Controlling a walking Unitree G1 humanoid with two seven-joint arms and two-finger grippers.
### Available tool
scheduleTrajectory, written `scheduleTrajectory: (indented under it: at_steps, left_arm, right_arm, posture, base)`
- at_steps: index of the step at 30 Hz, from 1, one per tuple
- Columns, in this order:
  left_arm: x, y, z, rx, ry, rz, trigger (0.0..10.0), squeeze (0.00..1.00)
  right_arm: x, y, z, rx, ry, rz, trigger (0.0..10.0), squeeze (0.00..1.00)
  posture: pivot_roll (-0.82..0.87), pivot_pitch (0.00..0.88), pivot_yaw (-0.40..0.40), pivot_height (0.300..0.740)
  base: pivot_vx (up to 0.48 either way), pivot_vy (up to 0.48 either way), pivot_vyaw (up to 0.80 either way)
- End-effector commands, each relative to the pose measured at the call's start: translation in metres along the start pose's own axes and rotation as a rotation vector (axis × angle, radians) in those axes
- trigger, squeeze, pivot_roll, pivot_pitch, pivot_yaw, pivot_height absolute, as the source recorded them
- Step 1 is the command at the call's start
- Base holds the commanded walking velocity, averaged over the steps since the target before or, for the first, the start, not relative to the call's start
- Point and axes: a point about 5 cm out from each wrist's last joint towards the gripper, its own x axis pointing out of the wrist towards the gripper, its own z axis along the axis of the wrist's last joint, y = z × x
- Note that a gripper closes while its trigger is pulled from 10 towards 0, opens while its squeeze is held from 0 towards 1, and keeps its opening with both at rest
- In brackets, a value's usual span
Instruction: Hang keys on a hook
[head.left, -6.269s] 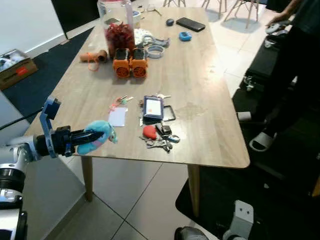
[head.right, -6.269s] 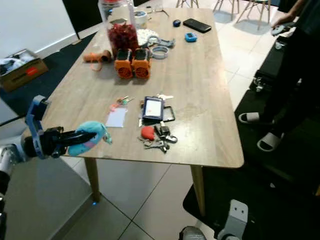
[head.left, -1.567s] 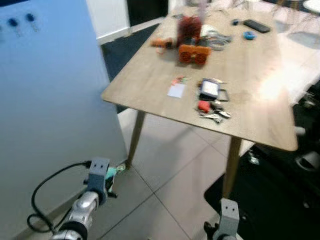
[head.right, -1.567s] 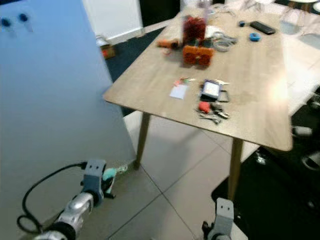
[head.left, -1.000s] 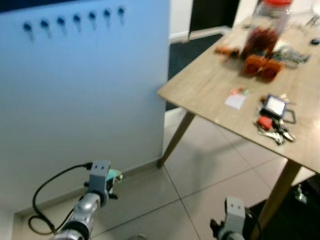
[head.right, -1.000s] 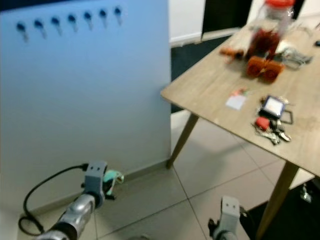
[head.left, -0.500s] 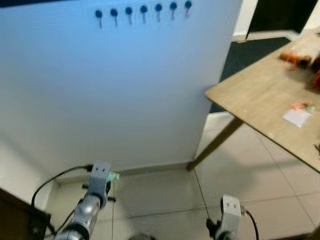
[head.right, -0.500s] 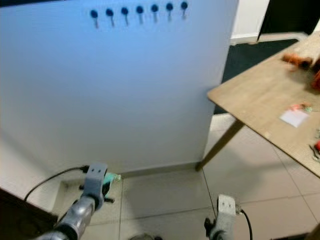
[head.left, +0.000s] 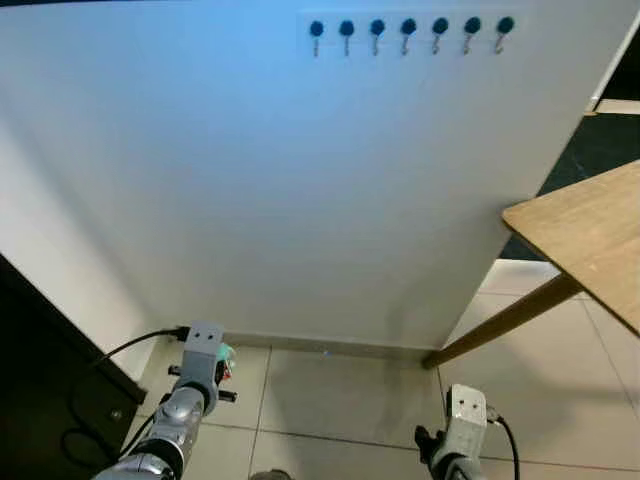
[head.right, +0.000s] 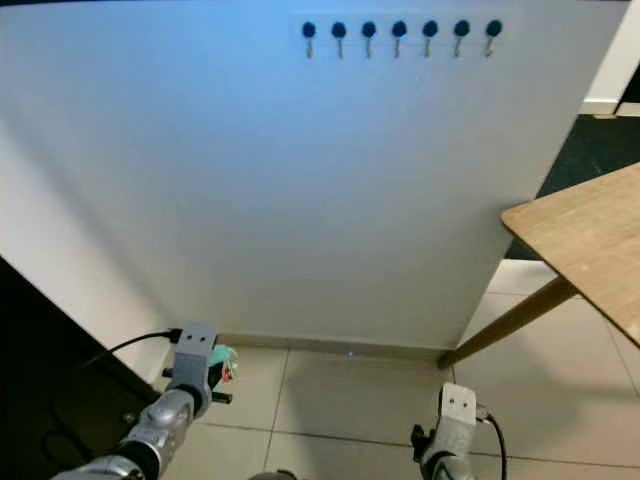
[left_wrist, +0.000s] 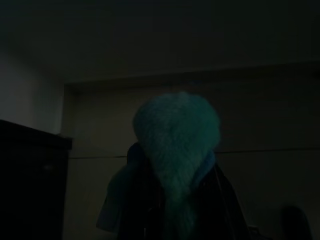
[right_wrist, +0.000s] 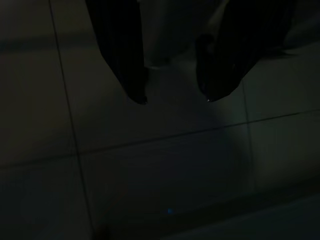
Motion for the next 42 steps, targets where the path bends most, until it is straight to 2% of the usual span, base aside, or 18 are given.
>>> scheduleTrajectory:
  at_steps: [1, 12, 34, 42]
  left_arm:
    - [0.0, -0.004, -0.003, -0.004, 0.022, -0.023, 10.0, 0.0]
    - [0.0, -0.009, -0.003, -0.04, -0.001, -0.07, 10.0, 0.0]
    - [0.0, -0.002, 0.001, -0.048, -0.028, -0.042, 10.0, 0.0]
    - [-0.001, 0.004, 0.002, -0.07, -0.051, 0.006, 10.0, 0.0]
  right_arm:
    - [-0.002, -0.004, -0.005, 0.003, 0.021, -0.007, 10.0, 0.0]
    - [-0.002, -0.004, -0.006, -0.003, 0.023, -0.003, 10.0, 0.0]
    - [-0.002, -0.002, -0.007, -0.007, 0.026, 0.004, 10.0, 0.0]
    - [-0.002, -0.002, -0.006, -0.011, 0.027, 0.006, 10.0, 0.0]
  posture:
    - [0.03, 0.014, 0.029, 0.74]
    - [0.04, 0.009, 0.02, 0.74]
    - [0.04, 0.013, 0.022, 0.74]
    - [0.05, 0.021, 0.016, 0.74]
  base:
    - [0.0, 0.0, 0.0]
    - [0.0, 0.0, 0.0]
    - [0.405, 0.0, 0.0]
    - [0.0, 0.0, 0.0]
